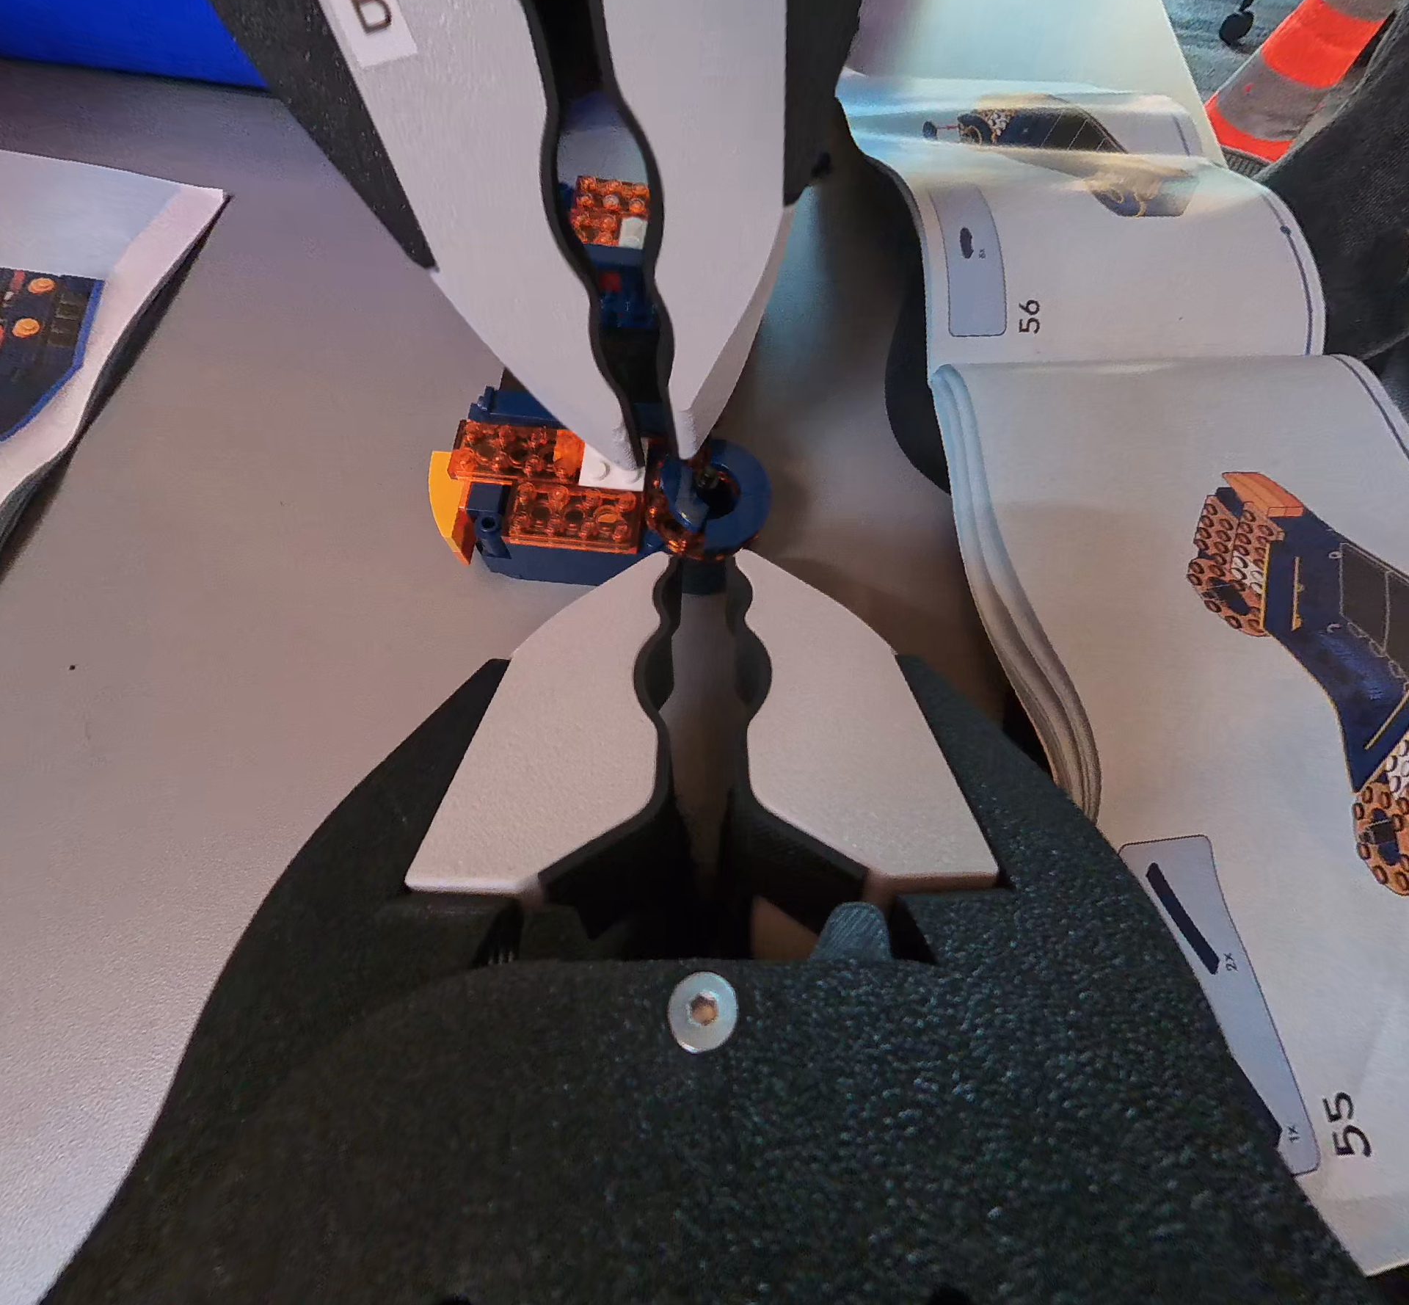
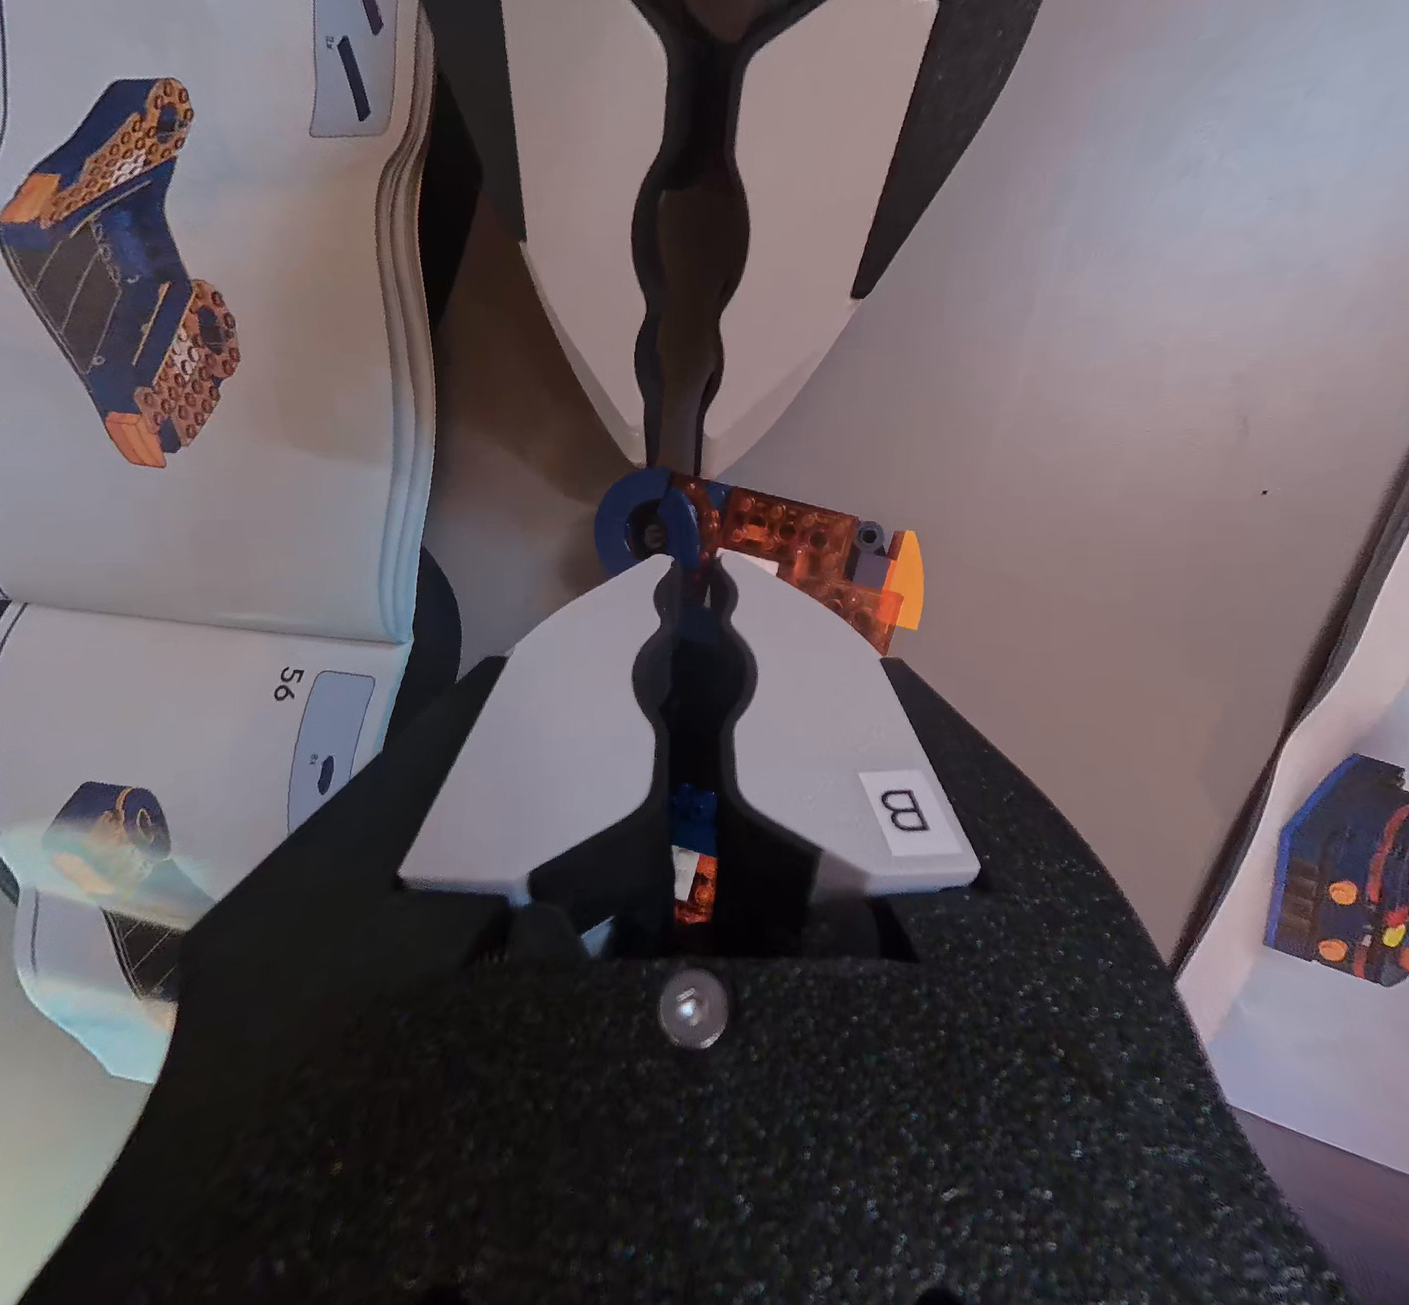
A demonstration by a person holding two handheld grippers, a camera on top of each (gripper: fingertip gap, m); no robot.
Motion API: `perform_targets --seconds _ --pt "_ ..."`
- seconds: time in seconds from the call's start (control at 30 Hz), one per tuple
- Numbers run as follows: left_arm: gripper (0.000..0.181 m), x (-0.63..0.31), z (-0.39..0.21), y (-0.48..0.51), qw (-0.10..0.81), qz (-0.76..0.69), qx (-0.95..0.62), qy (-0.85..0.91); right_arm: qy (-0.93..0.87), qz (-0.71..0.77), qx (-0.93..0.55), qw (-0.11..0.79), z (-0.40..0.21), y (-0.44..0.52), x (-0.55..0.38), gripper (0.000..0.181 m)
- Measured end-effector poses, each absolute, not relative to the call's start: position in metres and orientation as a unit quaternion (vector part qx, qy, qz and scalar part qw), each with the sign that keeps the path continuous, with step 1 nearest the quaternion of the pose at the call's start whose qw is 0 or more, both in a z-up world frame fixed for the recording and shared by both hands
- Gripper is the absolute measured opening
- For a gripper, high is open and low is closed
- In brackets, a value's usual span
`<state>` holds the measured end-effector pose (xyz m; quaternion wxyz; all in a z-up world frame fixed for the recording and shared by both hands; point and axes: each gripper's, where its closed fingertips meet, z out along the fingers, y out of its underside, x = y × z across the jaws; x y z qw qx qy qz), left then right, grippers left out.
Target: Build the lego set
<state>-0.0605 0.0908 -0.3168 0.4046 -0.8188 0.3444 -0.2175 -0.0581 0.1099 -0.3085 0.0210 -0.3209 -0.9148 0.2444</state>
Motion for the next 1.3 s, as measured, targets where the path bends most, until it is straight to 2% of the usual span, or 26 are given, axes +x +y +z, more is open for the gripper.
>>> perform_targets --seconds 0.93,1.07,1.3 --pt "0.008 -0.064 -0.307 0.090 0.425 -0.195 -0.804 0.366 -0.921 0.255 -0.291 0.052 -0.306 0.106 -0.065 0.004" --pt "0.017 -0.059 -0.304 0.087 0.436 -0.188 -0.789 0.390 -0.921 0.254 -0.291 0.053 -0.307 0.106 -0.064 0.003" --pt "0.016 -0.054 -0.311 0.083 0.418 -0.182 -0.788 0.414 -0.921 0.255 -0.290 0.056 -0.308 0.104 -0.065 0.002"
